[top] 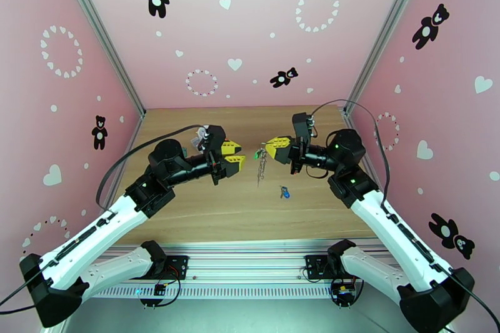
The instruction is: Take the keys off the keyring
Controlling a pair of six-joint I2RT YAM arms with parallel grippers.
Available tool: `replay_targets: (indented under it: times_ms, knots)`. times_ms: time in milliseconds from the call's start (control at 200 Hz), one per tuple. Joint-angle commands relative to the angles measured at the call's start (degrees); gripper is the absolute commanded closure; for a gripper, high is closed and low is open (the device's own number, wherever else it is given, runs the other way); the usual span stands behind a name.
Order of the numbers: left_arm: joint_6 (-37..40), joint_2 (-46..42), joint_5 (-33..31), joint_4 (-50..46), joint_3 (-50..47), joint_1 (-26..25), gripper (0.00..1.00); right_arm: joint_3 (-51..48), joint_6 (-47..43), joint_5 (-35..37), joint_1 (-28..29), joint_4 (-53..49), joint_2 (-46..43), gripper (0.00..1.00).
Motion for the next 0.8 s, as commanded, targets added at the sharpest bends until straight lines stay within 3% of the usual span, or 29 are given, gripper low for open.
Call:
replay_targets:
  times_ms: [0,505,626,796]
  knots:
    - [-0.2,2.0,2.6,3.5,2.5,0.6,0.61,-0.6,3.2,5.5,1.5,8.3,-1.5,1.0]
    - [0.5,7.6,11.7,6.8,7.2,1.2,0.62,0.8,-4.5,4.5,5.7,5.4,-2.4,1.0]
    - [0.3,8.2,16.9,9.7,6.6,1.2,0.64,0.6,-4.9,4.3,5.9,5.6,-2.4,1.0]
    - [0.4,9.9,15.9,8.2,8.2,1.2,0.68,1.2,-4.8,3.6,6.0,6.2,-2.2,1.0]
